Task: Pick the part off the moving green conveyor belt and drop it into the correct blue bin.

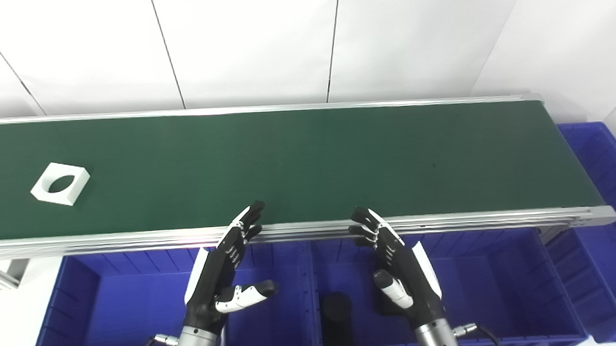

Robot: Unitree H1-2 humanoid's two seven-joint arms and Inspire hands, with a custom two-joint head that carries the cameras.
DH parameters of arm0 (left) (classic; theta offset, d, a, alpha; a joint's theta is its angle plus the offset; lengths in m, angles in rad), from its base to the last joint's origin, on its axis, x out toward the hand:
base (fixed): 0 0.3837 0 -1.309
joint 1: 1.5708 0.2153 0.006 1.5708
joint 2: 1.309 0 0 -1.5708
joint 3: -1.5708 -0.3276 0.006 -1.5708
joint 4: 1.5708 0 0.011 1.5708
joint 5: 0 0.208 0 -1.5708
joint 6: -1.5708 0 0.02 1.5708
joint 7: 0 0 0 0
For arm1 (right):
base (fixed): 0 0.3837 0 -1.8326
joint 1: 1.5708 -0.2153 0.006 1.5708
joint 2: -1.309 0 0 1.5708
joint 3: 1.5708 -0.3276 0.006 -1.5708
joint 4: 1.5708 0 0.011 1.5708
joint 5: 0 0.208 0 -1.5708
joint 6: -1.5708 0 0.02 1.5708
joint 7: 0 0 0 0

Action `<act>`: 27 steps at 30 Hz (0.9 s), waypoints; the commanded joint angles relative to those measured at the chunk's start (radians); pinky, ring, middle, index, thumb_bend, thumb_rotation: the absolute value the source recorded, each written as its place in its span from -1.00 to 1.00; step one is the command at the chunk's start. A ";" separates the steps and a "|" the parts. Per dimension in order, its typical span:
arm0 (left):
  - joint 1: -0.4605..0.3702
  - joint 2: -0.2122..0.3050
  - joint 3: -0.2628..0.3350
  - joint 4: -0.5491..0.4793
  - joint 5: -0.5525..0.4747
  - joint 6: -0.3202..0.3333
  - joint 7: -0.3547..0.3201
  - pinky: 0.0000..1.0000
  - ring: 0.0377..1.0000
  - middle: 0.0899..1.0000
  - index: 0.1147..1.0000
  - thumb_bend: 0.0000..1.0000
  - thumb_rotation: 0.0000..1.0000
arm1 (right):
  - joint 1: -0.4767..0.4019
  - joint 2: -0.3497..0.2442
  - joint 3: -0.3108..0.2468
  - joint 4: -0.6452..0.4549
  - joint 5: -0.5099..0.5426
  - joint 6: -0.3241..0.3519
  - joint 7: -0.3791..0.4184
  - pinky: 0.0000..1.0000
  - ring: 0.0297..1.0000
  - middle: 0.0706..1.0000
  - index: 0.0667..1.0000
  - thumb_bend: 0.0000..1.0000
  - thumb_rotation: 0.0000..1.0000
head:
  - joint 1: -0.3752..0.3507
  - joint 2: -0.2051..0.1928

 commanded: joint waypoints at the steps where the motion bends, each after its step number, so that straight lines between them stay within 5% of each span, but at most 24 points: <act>1: -0.011 -0.001 -0.007 -0.012 0.011 -0.041 0.011 0.83 0.90 0.88 0.73 0.99 0.17 | -0.007 0.004 0.000 -0.015 0.005 -0.047 -0.001 0.53 0.65 0.73 0.78 0.85 0.88 | 0.001 0.001; 18: -0.016 0.032 -0.032 -0.009 -0.013 -0.034 -0.008 0.91 0.95 0.91 0.76 0.99 0.22 | -0.010 0.007 0.002 -0.003 0.005 -0.056 -0.002 0.59 0.71 0.78 0.81 0.89 0.87 | 0.005 -0.024; 27: -0.016 0.024 -0.046 0.027 -0.016 -0.044 -0.001 0.95 0.95 0.88 0.73 1.00 0.19 | -0.012 -0.007 -0.001 0.040 0.020 -0.091 -0.001 0.62 0.71 0.79 0.81 0.84 0.83 | 0.071 -0.096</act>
